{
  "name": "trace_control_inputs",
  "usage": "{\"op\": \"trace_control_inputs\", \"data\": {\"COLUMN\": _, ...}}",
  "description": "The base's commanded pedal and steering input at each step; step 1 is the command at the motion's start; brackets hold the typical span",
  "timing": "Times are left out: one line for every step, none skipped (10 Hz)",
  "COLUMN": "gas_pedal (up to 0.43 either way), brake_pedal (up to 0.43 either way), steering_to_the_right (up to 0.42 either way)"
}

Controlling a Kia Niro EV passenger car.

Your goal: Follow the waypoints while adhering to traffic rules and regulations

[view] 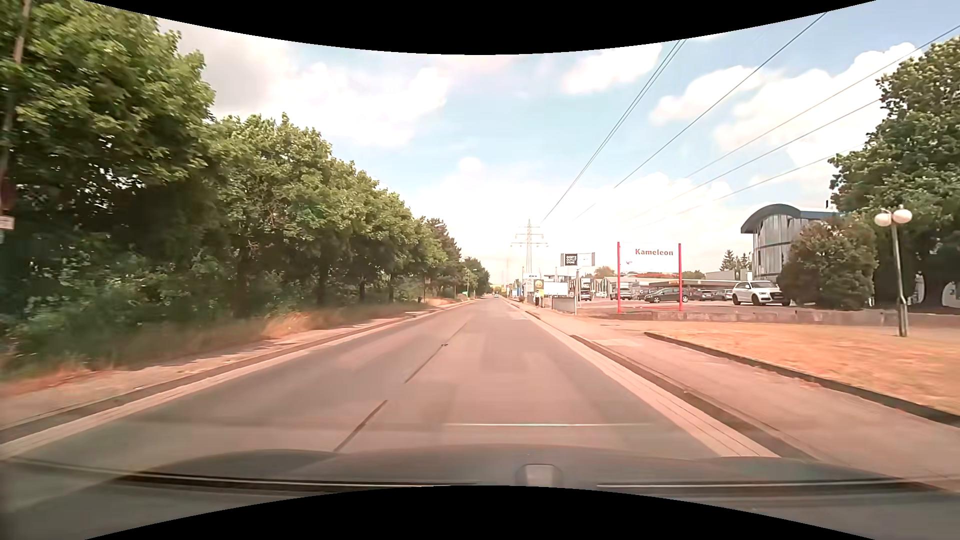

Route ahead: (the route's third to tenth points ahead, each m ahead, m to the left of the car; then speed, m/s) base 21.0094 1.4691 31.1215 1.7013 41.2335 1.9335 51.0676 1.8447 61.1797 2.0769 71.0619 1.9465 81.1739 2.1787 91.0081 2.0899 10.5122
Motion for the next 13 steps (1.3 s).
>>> {"op": "trace_control_inputs", "data": {"gas_pedal": 0.228, "brake_pedal": 0.000, "steering_to_the_right": -0.003}}
{"op": "trace_control_inputs", "data": {"gas_pedal": 0.209, "brake_pedal": 0.000, "steering_to_the_right": -0.003}}
{"op": "trace_control_inputs", "data": {"gas_pedal": 0.197, "brake_pedal": 0.000, "steering_to_the_right": -0.003}}
{"op": "trace_control_inputs", "data": {"gas_pedal": 0.169, "brake_pedal": 0.000, "steering_to_the_right": -0.003}}
{"op": "trace_control_inputs", "data": {"gas_pedal": 0.138, "brake_pedal": 0.000, "steering_to_the_right": -0.003}}
{"op": "trace_control_inputs", "data": {"gas_pedal": 0.130, "brake_pedal": 0.000, "steering_to_the_right": -0.003}}
{"op": "trace_control_inputs", "data": {"gas_pedal": 0.130, "brake_pedal": 0.000, "steering_to_the_right": -0.003}}
{"op": "trace_control_inputs", "data": {"gas_pedal": 0.130, "brake_pedal": 0.000, "steering_to_the_right": -0.003}}
{"op": "trace_control_inputs", "data": {"gas_pedal": 0.130, "brake_pedal": 0.000, "steering_to_the_right": -0.003}}
{"op": "trace_control_inputs", "data": {"gas_pedal": 0.130, "brake_pedal": 0.000, "steering_to_the_right": -0.003}}
{"op": "trace_control_inputs", "data": {"gas_pedal": 0.130, "brake_pedal": 0.000, "steering_to_the_right": -0.003}}
{"op": "trace_control_inputs", "data": {"gas_pedal": 0.130, "brake_pedal": 0.000, "steering_to_the_right": -0.003}}
{"op": "trace_control_inputs", "data": {"gas_pedal": 0.130, "brake_pedal": 0.000, "steering_to_the_right": 0.000}}
